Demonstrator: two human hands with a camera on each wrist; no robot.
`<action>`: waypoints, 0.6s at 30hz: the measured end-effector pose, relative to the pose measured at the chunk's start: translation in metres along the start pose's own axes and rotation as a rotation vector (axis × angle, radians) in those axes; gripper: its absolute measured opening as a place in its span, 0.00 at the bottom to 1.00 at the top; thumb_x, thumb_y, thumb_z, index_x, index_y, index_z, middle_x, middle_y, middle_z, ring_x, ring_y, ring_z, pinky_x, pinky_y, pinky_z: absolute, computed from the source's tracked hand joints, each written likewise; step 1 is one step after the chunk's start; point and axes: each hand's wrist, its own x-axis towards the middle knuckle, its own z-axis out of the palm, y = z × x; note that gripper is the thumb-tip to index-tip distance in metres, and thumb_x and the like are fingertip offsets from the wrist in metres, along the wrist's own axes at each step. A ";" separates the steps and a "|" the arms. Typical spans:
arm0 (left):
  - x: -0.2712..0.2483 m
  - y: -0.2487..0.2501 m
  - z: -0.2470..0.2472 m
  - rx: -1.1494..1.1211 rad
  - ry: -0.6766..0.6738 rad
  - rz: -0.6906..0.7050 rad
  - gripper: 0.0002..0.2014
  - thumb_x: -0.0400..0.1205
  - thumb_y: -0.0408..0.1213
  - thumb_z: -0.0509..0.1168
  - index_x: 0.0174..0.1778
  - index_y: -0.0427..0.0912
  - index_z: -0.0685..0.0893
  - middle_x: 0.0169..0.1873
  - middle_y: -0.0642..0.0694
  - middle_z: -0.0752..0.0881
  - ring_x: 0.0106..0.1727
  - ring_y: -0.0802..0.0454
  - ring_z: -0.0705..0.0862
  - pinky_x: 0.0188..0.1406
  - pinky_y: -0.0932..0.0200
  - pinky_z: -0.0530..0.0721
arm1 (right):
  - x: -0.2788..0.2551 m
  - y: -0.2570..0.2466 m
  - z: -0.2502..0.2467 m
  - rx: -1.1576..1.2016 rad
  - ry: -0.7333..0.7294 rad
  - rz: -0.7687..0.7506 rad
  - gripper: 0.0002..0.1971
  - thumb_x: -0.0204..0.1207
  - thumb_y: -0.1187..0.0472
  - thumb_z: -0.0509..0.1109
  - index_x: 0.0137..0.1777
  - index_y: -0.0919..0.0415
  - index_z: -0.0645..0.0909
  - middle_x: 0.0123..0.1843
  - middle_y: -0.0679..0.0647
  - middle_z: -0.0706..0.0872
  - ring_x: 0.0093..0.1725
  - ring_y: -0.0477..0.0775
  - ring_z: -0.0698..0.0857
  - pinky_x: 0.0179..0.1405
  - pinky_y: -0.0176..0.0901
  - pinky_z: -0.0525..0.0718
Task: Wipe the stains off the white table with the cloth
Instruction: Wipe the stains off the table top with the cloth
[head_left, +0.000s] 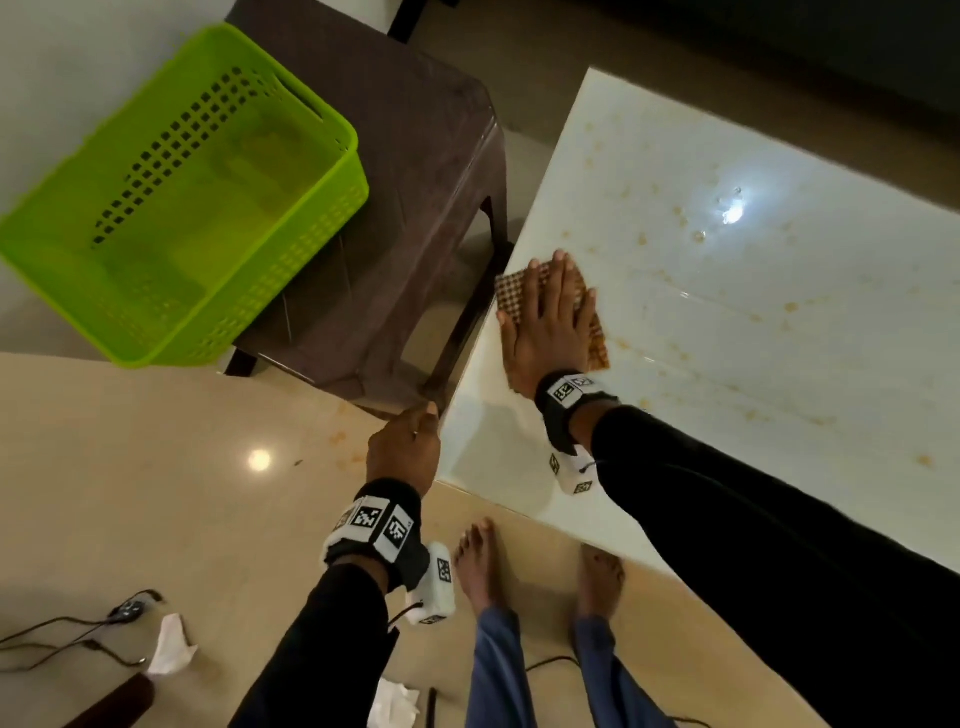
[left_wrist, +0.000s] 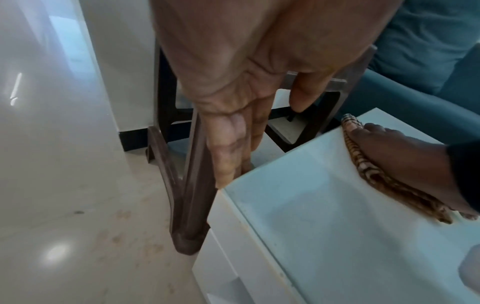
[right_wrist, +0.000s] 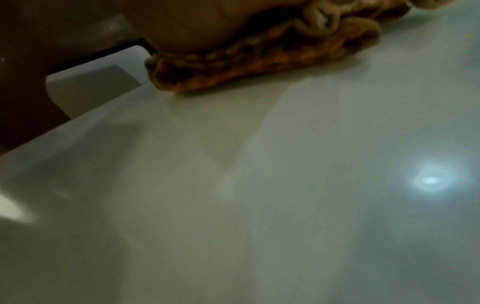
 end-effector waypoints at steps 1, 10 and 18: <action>-0.002 0.001 -0.001 0.011 -0.015 0.003 0.24 0.89 0.53 0.53 0.80 0.51 0.76 0.69 0.34 0.84 0.67 0.31 0.80 0.70 0.45 0.76 | -0.004 -0.002 0.000 0.015 -0.001 0.025 0.38 0.91 0.39 0.42 0.93 0.63 0.46 0.94 0.68 0.44 0.93 0.68 0.44 0.88 0.77 0.49; -0.010 0.025 0.009 0.103 -0.084 0.101 0.40 0.88 0.58 0.56 0.89 0.56 0.40 0.78 0.35 0.77 0.73 0.31 0.79 0.74 0.41 0.75 | -0.148 -0.045 0.035 -0.039 -0.145 -0.282 0.42 0.84 0.45 0.56 0.93 0.63 0.47 0.93 0.68 0.41 0.93 0.72 0.41 0.88 0.78 0.41; -0.009 0.021 0.015 0.526 -0.176 0.376 0.66 0.74 0.30 0.74 0.80 0.67 0.21 0.70 0.32 0.77 0.50 0.40 0.86 0.46 0.54 0.83 | -0.018 -0.002 0.003 0.053 -0.012 0.006 0.39 0.90 0.39 0.46 0.93 0.64 0.46 0.94 0.67 0.44 0.93 0.69 0.43 0.91 0.71 0.46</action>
